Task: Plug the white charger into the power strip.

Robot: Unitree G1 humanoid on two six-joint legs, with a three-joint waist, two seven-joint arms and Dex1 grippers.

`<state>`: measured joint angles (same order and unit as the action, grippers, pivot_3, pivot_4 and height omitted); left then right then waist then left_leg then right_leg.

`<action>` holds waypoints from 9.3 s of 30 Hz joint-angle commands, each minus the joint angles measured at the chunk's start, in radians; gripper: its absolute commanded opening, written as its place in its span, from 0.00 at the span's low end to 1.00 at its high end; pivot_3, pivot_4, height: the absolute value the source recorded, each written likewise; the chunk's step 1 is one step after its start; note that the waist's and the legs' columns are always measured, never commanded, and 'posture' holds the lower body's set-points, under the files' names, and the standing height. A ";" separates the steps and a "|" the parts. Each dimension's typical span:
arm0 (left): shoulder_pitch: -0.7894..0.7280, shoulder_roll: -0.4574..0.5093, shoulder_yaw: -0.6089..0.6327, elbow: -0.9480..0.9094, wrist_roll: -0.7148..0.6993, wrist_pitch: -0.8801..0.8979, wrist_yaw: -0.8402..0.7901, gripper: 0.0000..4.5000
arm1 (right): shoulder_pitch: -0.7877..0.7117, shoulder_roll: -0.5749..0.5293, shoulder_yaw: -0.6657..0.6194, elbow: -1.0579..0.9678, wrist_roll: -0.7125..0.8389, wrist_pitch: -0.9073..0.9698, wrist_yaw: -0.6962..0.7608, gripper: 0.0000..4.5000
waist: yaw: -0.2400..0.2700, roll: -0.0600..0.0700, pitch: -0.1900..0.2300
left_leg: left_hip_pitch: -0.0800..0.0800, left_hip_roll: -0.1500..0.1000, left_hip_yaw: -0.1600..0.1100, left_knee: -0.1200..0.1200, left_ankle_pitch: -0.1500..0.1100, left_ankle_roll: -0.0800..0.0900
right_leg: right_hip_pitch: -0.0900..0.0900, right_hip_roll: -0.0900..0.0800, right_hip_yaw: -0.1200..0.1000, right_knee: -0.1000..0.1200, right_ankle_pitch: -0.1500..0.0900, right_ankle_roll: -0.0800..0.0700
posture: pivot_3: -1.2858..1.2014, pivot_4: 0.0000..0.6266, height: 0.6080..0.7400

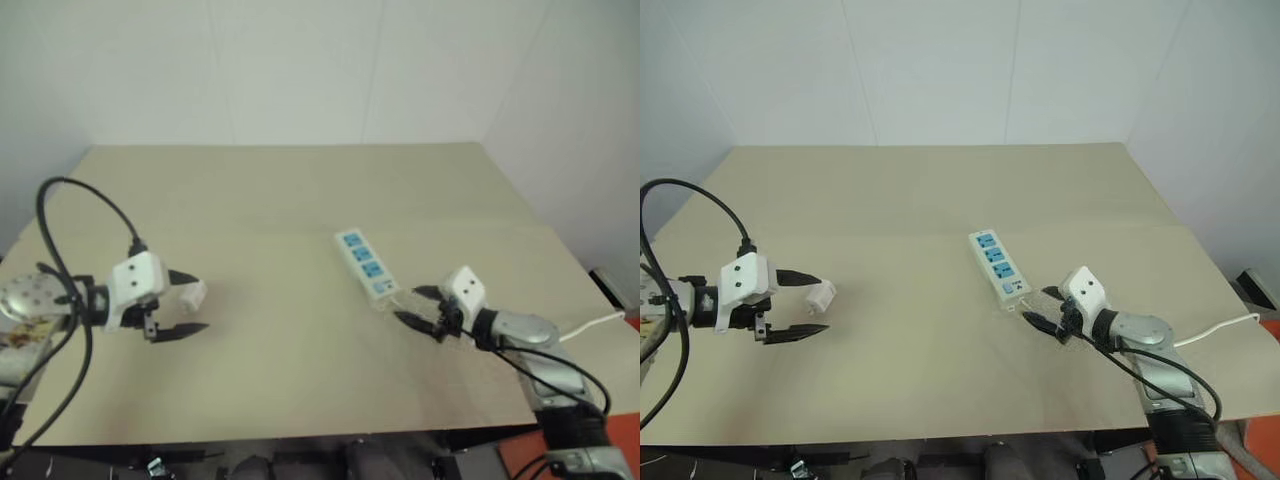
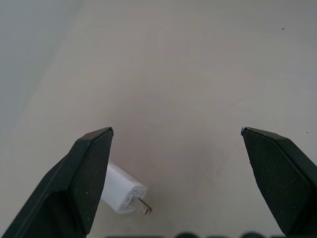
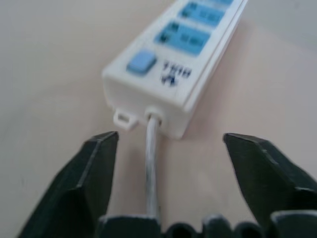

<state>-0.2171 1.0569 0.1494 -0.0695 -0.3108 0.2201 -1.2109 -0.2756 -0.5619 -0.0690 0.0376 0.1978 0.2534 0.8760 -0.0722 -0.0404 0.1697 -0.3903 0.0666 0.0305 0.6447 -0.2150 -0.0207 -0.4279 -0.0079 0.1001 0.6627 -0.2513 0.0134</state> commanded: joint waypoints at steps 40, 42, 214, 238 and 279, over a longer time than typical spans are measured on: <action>-0.018 0.010 0.054 -0.009 -0.009 -0.016 0.013 1.00 | 0.095 0.398 0.041 0.029 -0.066 -0.273 -0.518 0.99 | 0.002 -0.001 -0.001 | 0.000 0.001 0.000 0.000 0.000 0.000 | 0.000 0.000 -0.001 0.001 0.000 -0.001 | 0.52 0.24 1.00; -0.015 0.010 0.054 -0.013 -0.009 -0.015 0.016 1.00 | 0.089 0.399 0.039 0.041 -0.061 -0.263 -0.520 0.99 | 0.002 -0.001 -0.001 | 0.000 0.001 0.000 0.000 0.000 0.000 | 0.000 0.000 -0.001 0.001 0.000 -0.001 | 0.52 0.24 1.00; -0.619 -0.526 -0.392 0.815 -0.383 -0.006 -0.403 0.23 | -0.295 0.289 0.276 0.723 -0.033 -0.575 0.463 0.75 | 0.005 -0.003 0.003 | 0.000 -0.002 -0.012 0.013 -0.002 0.000 | 0.008 0.001 -0.006 0.005 0.005 -0.006 | 0.52 0.24 1.00; -0.615 -0.599 -0.414 0.868 -0.348 -0.025 -0.403 0.23 | -0.288 0.292 0.294 0.728 -0.049 -0.586 0.449 0.75 | 0.004 -0.003 0.003 | 0.000 -0.002 -0.013 0.013 -0.002 0.000 | 0.008 0.002 -0.006 0.005 0.004 -0.005 | 0.52 0.24 1.00; -0.509 -0.589 -0.366 1.019 -0.219 -0.426 -0.403 0.23 | -0.263 0.291 0.291 0.694 -0.031 -0.594 0.444 0.75 | 0.003 -0.002 -0.010 | 0.002 -0.002 -0.013 0.013 -0.002 0.000 | 0.010 0.002 -0.006 0.005 0.001 0.001 | 0.52 0.24 1.00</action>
<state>-0.7391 0.4187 -0.2291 0.8842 -0.5775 -0.1717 -1.6142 -0.5785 -0.2557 0.1817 0.7235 0.2141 -0.3407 1.2812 -0.0692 -0.0422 0.1600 -0.3885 0.0646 0.0174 0.6577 -0.2173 -0.0205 -0.4175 -0.0055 0.0941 0.6673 -0.2506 0.0141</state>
